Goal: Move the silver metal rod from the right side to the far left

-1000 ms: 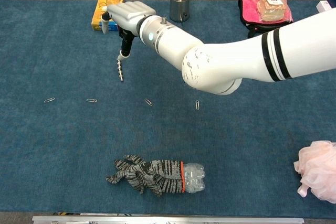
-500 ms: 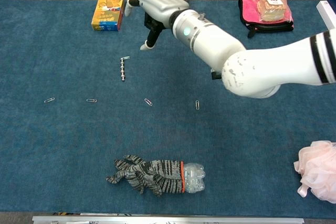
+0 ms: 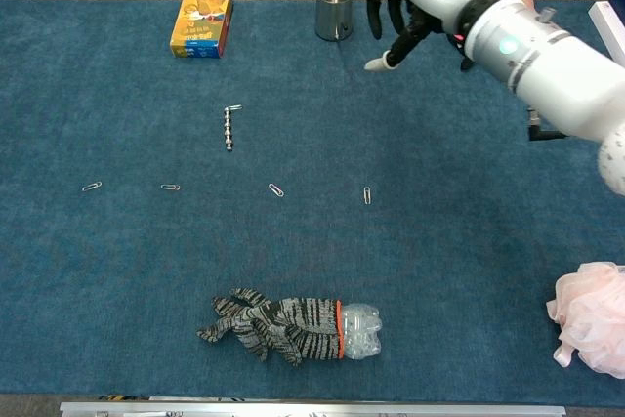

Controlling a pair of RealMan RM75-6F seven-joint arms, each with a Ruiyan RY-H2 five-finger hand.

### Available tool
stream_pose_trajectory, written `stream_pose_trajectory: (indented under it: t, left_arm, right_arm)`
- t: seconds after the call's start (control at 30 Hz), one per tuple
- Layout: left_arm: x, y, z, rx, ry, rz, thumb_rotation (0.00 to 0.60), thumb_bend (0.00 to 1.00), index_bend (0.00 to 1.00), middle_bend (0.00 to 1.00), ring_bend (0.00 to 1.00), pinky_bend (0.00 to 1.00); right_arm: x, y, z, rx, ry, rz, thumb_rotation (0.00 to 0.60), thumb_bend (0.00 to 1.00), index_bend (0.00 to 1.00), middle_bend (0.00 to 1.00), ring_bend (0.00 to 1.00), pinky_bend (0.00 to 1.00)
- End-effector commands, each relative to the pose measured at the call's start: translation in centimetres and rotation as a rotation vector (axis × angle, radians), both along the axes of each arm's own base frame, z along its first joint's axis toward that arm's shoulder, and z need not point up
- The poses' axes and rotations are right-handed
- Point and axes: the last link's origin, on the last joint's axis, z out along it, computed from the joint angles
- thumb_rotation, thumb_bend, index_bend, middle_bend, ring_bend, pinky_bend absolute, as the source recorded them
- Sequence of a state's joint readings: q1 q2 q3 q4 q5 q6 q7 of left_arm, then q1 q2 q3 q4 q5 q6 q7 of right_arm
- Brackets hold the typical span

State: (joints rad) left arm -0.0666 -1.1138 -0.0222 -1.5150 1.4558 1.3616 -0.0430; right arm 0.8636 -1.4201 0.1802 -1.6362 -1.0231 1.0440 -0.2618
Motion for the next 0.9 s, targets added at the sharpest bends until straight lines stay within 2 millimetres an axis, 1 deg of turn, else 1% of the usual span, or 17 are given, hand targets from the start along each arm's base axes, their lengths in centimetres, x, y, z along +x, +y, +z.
stream_pose_trajectory:
  t: [0.03, 0.13, 0.23, 0.37, 0.47, 0.6, 0.77, 0.9]
  left_arm:
    - [1.0, 1.0, -0.4, -0.018, 0.011, -0.034, 0.600, 0.38, 0.26, 0.21, 0.31, 0.44]
    - [1.8, 2.0, -1.1, -0.041, 0.021, -0.059, 0.600, 0.38, 0.26, 0.21, 0.31, 0.44]
    - [2.6, 2.9, -1.8, -0.067, 0.024, -0.083, 0.600, 0.38, 0.26, 0.21, 0.30, 0.43]
    - [3.8, 4.2, -2.7, -0.101, 0.035, -0.124, 0.600, 0.38, 0.26, 0.21, 0.26, 0.41]
    - [4.9, 5.2, -3.4, -0.130, 0.036, -0.165, 0.600, 0.38, 0.26, 0.21, 0.25, 0.38]
    - [5.9, 6.6, -4.3, -0.164, 0.040, -0.206, 0.600, 0.38, 0.26, 0.21, 0.22, 0.35]
    - [7.2, 8.4, -5.3, -0.205, 0.037, -0.261, 0.600, 0.38, 0.25, 0.21, 0.19, 0.31]
    - [8.2, 9.7, -6.2, -0.241, 0.023, -0.301, 0.600, 0.38, 0.25, 0.20, 0.17, 0.28]
  right_arm:
    - [-2.9, 1.4, 1.9, 0.010, 0.023, -0.027, 0.600, 0.00, 0.31, 0.56, 0.56, 0.70]
    - [-4.6, 2.2, 3.4, -0.011, 0.041, -0.027, 0.600, 0.01, 0.31, 0.51, 0.46, 0.52]
    - [-6.2, 3.1, 4.7, -0.041, 0.052, -0.011, 0.600, 0.01, 0.33, 0.46, 0.38, 0.42]
    - [-8.1, 4.2, 6.3, -0.096, 0.066, 0.033, 0.600, 0.01, 0.35, 0.42, 0.34, 0.40]
    - [-9.6, 5.0, 7.5, -0.149, 0.099, 0.085, 0.600, 0.01, 0.35, 0.41, 0.33, 0.40]
    - [-10.9, 6.2, 8.7, -0.201, 0.108, 0.128, 0.600, 0.01, 0.36, 0.41, 0.32, 0.40]
    - [-12.5, 7.7, 9.9, -0.272, 0.126, 0.145, 0.600, 0.04, 0.36, 0.40, 0.32, 0.40]
    - [-13.7, 8.7, 10.9, -0.323, 0.141, 0.112, 0.600, 0.06, 0.36, 0.40, 0.32, 0.40]
